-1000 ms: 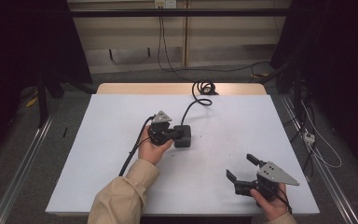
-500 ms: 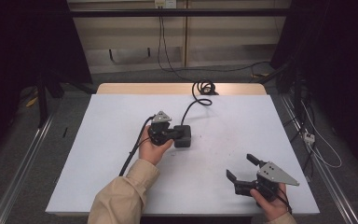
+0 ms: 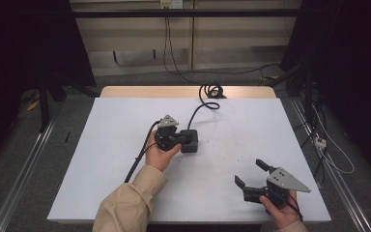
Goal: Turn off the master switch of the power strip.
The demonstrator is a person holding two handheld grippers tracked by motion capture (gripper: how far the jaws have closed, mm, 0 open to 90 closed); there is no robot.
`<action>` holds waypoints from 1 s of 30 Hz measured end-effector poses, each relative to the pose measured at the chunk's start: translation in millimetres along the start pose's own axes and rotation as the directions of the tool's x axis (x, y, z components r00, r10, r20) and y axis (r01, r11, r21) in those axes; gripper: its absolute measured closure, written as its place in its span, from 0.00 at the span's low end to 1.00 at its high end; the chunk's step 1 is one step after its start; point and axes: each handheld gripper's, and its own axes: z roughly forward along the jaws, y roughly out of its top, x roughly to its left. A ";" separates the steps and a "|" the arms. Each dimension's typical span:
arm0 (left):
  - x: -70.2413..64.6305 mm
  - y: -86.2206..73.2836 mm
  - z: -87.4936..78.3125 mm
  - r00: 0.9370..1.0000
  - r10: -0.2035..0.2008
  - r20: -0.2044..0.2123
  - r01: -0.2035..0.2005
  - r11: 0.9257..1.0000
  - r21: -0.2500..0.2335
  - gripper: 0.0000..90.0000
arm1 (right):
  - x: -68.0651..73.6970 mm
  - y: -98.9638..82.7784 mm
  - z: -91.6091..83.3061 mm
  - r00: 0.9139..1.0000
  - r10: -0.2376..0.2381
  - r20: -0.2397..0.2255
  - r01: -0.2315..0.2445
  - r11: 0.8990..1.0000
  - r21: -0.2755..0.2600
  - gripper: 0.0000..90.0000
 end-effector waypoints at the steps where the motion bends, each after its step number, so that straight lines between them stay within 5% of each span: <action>1: 0.1 0.2 -0.3 1.000 0.001 0.000 -0.001 1.000 0.004 1.00 | 0.0 0.1 -0.1 1.000 -0.001 0.002 0.001 1.000 0.000 0.06; 5: -0.3 0.5 -1.6 1.000 -0.014 0.002 0.014 1.000 0.007 1.00 | -0.4 0.1 -0.2 1.000 0.000 0.002 0.000 1.000 -0.001 0.06; 8: -0.6 1.0 -2.2 1.000 -0.023 0.008 0.023 1.000 0.002 0.86 | -0.6 0.4 -0.6 1.000 0.001 0.009 -0.001 1.000 -0.003 0.06; 15: -2.3 3.5 -7.4 0.999 -0.034 0.025 0.034 0.999 -0.004 0.79 | -0.2 0.7 -0.1 1.000 0.001 0.008 -0.001 1.000 -0.006 0.06; 30: -1.7 10.0 -27.9 0.998 -0.045 0.034 0.045 0.999 0.000 0.49 | 0.5 0.7 0.7 1.000 0.000 0.002 0.000 1.000 -0.007 0.06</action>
